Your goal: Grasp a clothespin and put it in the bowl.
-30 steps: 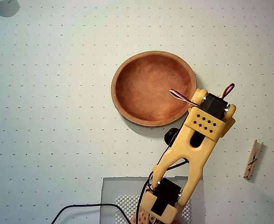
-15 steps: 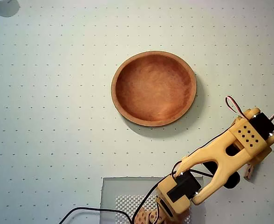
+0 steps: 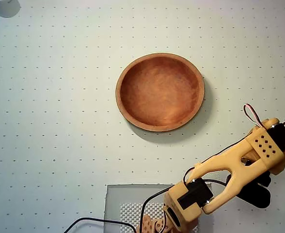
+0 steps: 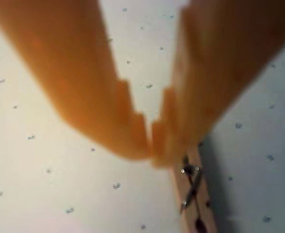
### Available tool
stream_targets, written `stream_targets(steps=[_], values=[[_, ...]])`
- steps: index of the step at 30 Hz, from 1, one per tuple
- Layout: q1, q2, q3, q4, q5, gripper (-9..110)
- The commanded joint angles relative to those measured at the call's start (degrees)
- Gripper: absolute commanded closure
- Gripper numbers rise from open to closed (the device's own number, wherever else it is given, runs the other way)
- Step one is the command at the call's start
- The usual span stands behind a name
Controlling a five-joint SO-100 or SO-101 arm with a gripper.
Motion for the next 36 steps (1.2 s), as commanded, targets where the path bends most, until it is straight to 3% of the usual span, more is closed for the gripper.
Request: stream_targets(steps=[1,14,22,36], values=[[-0.5,1.1,-3.0,0.5,-5.4,104],[0.4,-15.0,-5.4,1.7,-6.1,104],[0.4,-22.1,-6.9,1.8,3.6,104],[3.2,-29.6,-29.8,1.8,1.4,104]])
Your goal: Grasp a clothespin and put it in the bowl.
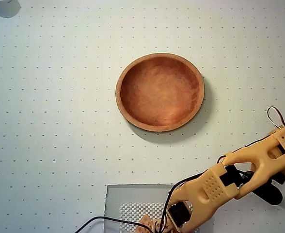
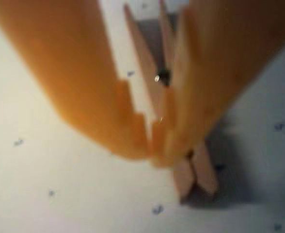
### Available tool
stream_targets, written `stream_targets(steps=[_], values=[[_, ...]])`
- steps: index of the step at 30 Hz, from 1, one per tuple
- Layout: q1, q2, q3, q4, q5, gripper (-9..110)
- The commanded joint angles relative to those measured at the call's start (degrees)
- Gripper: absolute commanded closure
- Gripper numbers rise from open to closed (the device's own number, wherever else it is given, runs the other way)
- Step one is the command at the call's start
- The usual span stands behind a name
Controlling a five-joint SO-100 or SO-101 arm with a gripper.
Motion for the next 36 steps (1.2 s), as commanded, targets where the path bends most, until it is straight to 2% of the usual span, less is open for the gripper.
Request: stream_targets(steps=[1,11,24,32,36], values=[[-0.2,1.2,-9.6,1.8,-3.3,104],[0.3,0.7,-14.3,1.8,-16.1,104],[-0.4,-3.7,-14.4,1.8,-18.8,103],[-0.2,-3.9,-14.4,1.6,-17.9,86],[0.3,-3.8,-14.4,1.6,-16.2,82]])
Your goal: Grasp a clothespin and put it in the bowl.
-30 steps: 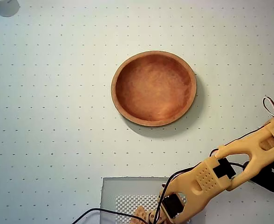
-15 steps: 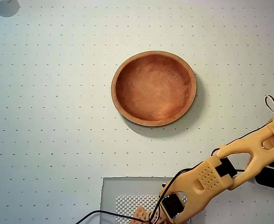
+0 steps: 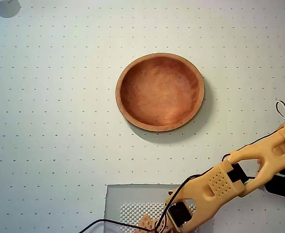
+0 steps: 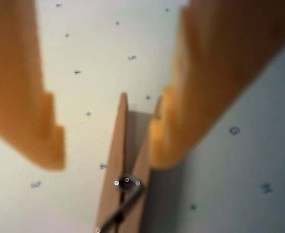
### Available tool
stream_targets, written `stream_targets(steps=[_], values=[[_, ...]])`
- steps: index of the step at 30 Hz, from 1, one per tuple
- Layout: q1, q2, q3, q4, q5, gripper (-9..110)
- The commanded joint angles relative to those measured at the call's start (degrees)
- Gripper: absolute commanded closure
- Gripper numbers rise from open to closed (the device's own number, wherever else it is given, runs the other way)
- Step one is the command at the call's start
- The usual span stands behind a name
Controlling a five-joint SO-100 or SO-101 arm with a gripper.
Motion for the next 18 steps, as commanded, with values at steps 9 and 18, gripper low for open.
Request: stream_targets(steps=[9,18], values=[[0.4,1.9,-3.5,1.6,9.8,82],[-0.2,1.0,-2.8,1.6,12.2,82]])
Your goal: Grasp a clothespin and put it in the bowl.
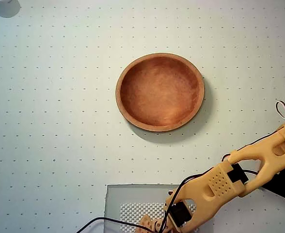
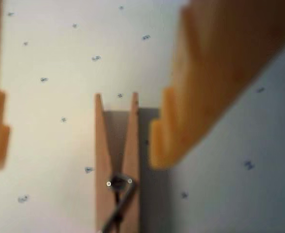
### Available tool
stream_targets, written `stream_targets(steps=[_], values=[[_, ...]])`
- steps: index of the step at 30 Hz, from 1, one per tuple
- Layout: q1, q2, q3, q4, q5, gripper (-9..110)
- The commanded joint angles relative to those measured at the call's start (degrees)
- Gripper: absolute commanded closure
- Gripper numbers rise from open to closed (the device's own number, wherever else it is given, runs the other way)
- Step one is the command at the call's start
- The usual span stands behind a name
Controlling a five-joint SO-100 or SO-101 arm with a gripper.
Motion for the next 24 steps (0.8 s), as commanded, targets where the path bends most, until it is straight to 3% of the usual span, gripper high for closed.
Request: stream_targets(steps=[1,24], values=[[-0.3,0.0,-3.3,1.6,0.6,82],[0.3,-12.6,-19.4,1.5,0.4,82]])
